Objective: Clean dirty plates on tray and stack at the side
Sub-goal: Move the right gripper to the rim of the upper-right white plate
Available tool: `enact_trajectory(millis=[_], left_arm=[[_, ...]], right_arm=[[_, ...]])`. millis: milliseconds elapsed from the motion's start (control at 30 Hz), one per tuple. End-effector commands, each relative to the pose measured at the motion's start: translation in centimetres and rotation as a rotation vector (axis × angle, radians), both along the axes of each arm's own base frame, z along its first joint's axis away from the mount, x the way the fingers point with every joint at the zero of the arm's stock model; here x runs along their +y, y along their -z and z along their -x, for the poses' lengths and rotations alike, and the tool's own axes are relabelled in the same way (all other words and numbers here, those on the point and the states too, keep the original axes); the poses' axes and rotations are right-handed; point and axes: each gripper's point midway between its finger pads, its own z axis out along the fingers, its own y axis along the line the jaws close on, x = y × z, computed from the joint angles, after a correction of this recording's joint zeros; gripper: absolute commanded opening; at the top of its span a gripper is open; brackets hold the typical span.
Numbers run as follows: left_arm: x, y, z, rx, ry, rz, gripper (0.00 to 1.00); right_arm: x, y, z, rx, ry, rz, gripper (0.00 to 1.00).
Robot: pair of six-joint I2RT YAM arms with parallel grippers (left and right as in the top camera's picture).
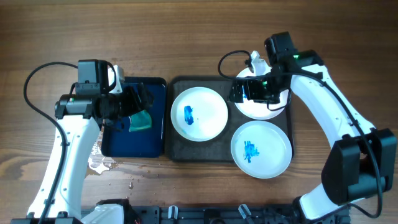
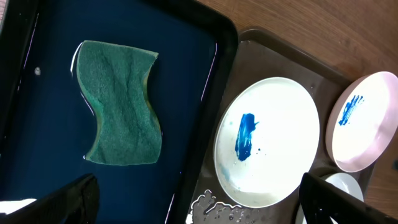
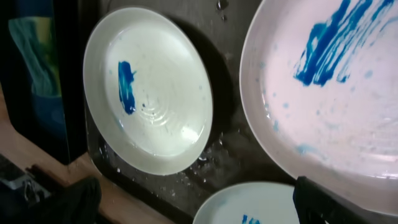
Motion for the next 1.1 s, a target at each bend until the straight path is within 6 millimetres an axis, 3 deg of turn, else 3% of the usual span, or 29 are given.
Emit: enact_trajectory(millis=[0, 67, 133, 267, 367, 467, 567, 667, 700, 767, 867, 1033, 1067], left_arm=[[0.0, -0.6, -0.3, -0.021, 0.018, -0.001, 1.0], [0.0, -0.6, -0.3, -0.021, 0.018, 0.0, 1.0], [-0.1, -0.6, -0.3, -0.021, 0.018, 0.0, 1.0], [-0.1, -0.6, -0.3, -0.021, 0.018, 0.0, 1.0], [0.0, -0.6, -0.3, -0.021, 0.018, 0.0, 1.0], [0.0, -0.6, -0.3, -0.021, 0.018, 0.0, 1.0], [-0.1, -0.6, -0.2, -0.021, 0.018, 0.0, 1.0], [0.0, -0.6, -0.2, -0.02, 0.018, 0.0, 1.0], [0.0, -0.6, -0.2, -0.02, 0.018, -0.001, 1.0], [0.0, -0.6, -0.3, -0.021, 0.018, 0.0, 1.0], [0.0, -0.6, -0.3, -0.021, 0.018, 0.0, 1.0], [0.0, -0.6, -0.3, -0.021, 0.018, 0.0, 1.0], [-0.1, -0.6, -0.3, -0.021, 0.018, 0.0, 1.0]], right_arm=[[0.4, -0.5, -1.8, -0.062, 0.01, -0.012, 1.0], [0.2, -0.5, -2.6, -0.097, 0.017, 0.005, 1.0], [0.5, -0.3, -1.6, -0.057, 0.008, -0.016, 1.0], [2.2, 2.4, 0.4, -0.011, -0.047, -0.036, 1.0], [5.0, 2.9, 1.5, -0.002, -0.084, -0.124, 1.0], [6.0, 4.7, 2.4, 0.033, -0.017, -0.104, 0.84], [4.3, 8.2, 2.9, 0.05, 0.135, 0.039, 0.74], [3.3, 9.5, 3.0, 0.041, 0.18, 0.076, 0.71], [2.9, 9.9, 3.0, 0.049, 0.219, 0.096, 0.63], [2.9, 10.3, 3.1, 0.042, 0.222, 0.09, 0.59], [2.8, 11.1, 3.4, 0.038, 0.235, 0.078, 0.45], [4.5, 10.1, 2.0, 0.018, 0.27, -0.023, 0.08], [4.6, 10.0, 1.8, 0.01, 0.276, -0.031, 0.06]])
